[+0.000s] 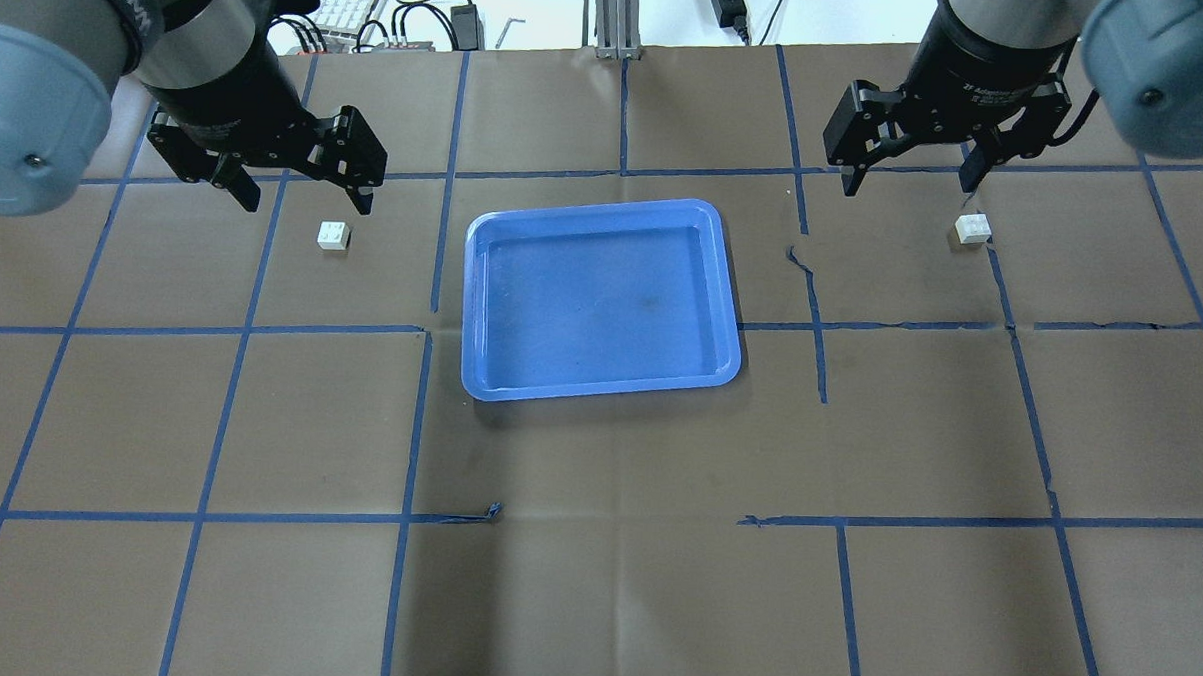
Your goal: Assemble white blocks and place on blue tray
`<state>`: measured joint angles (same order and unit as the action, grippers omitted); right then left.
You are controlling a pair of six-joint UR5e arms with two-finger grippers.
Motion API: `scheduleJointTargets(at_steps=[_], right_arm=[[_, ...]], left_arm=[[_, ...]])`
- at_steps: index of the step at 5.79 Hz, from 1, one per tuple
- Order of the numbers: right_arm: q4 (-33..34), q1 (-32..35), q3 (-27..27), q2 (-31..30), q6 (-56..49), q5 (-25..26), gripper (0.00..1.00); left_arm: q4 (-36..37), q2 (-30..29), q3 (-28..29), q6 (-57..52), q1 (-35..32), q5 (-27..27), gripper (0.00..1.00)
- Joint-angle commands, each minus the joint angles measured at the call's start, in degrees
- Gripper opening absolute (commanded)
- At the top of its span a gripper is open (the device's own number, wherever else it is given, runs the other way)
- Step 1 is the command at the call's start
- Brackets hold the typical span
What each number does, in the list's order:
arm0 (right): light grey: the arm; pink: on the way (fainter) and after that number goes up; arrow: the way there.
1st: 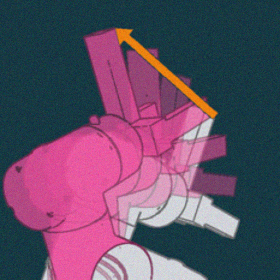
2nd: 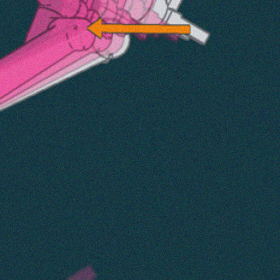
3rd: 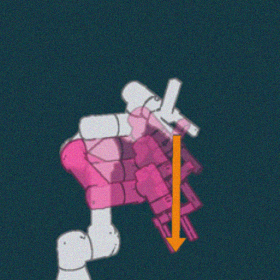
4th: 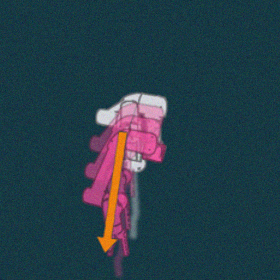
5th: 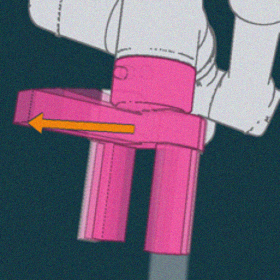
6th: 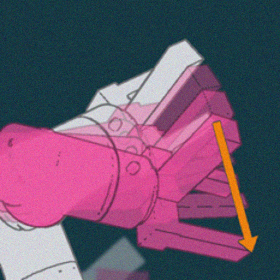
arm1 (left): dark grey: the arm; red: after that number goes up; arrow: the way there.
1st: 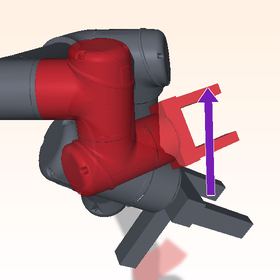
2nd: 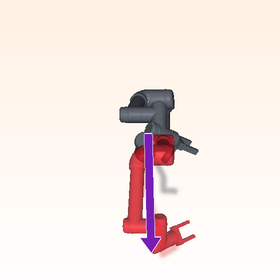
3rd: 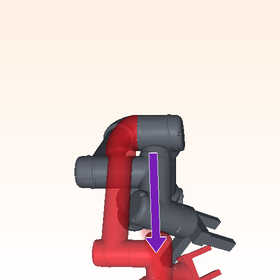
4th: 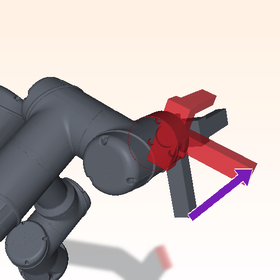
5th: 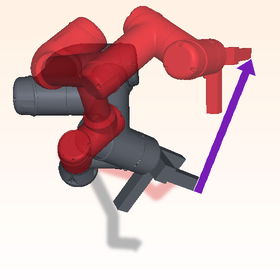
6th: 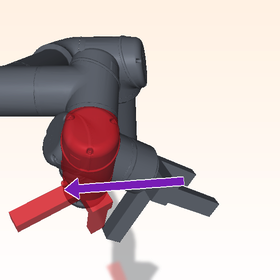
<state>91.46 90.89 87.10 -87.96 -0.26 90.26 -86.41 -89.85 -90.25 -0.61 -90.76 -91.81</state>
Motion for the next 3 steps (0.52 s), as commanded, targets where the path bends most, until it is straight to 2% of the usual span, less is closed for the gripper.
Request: scheduleJointTargets(at_steps=[1, 2, 3], right_arm=[[-0.14, -0.01, 0.00, -0.11, -0.01, -0.09, 1.00], [-0.23, -0.01, 0.09, -0.02, -0.09, -0.09, 1.00], [-0.23, -0.01, 0.09, -0.02, -0.53, -0.09, 1.00]], left_arm=[[0.01, 0.28, 0.25, -0.79, 0.76, -0.12, 0.99], [0.10, -0.85, -0.19, -0.97, 2.16, -0.47, 0.99], [1.32, -5.12, 0.16, -1.06, 6.00, -0.22, 0.99]])
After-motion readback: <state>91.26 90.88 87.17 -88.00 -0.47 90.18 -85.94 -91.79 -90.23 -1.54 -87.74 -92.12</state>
